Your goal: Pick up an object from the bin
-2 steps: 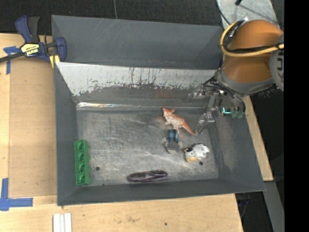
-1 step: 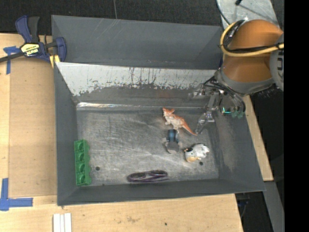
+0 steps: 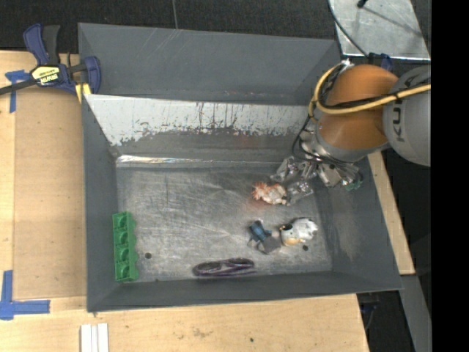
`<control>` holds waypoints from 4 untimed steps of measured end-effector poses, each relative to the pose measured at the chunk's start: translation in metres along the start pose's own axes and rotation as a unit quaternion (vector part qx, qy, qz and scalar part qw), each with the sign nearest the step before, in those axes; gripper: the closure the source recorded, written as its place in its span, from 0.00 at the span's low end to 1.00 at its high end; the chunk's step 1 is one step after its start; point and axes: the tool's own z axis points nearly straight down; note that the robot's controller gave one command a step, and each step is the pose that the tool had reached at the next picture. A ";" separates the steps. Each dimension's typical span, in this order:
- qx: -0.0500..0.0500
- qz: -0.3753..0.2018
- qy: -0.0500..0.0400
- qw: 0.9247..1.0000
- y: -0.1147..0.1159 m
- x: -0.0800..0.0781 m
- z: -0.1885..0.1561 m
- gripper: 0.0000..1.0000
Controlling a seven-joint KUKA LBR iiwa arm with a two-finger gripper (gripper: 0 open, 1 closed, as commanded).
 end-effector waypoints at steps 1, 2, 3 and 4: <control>0.000 0.000 0.000 1.000 0.000 0.000 0.000 1.00; -0.002 0.001 0.002 1.000 -0.003 -0.001 0.001 1.00; 0.000 0.004 -0.007 1.000 -0.001 0.014 0.000 1.00; 0.002 0.002 0.007 1.000 0.010 0.000 0.000 1.00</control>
Offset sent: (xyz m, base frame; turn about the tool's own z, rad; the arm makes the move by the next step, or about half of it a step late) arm -0.0026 -0.0054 -0.0110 0.0021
